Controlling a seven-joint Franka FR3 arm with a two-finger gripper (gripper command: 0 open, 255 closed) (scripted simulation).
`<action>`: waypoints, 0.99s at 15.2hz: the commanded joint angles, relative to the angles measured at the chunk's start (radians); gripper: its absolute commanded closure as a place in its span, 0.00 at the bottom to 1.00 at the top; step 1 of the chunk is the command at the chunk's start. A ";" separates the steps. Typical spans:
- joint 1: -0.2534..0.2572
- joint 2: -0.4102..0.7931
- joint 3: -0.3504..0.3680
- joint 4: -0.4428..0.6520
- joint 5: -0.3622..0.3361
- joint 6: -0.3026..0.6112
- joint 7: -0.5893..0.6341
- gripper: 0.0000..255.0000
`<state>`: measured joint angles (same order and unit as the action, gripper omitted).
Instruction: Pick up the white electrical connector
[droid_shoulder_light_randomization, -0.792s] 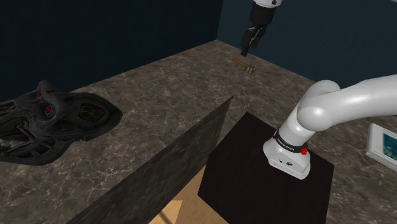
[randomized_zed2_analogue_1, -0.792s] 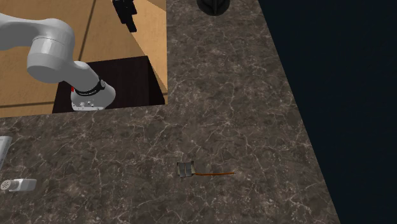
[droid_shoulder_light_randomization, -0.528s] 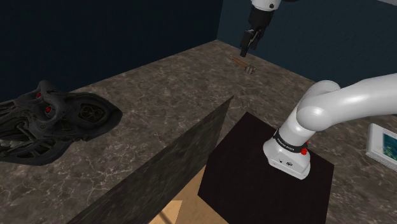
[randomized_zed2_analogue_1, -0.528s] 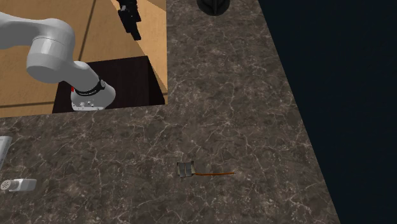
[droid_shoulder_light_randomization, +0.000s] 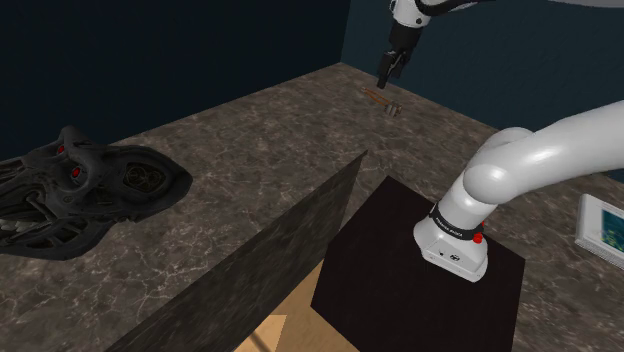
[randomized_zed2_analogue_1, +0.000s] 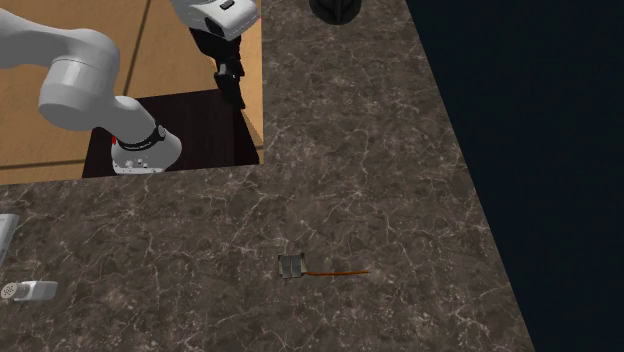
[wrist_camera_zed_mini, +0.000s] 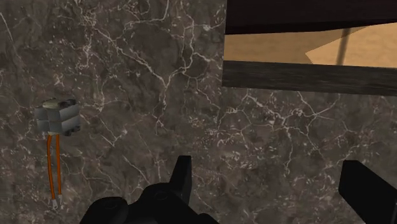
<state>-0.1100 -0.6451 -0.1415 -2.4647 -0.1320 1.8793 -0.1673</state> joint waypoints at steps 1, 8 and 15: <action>-0.012 0.058 -0.037 0.006 -0.011 0.057 -0.031 0.00; -0.041 0.266 -0.166 0.078 -0.012 0.202 -0.155 0.00; -0.056 0.511 -0.282 0.207 0.074 0.314 -0.312 0.00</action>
<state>-0.1631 -0.1728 -0.4066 -2.2813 -0.0756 2.1796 -0.4512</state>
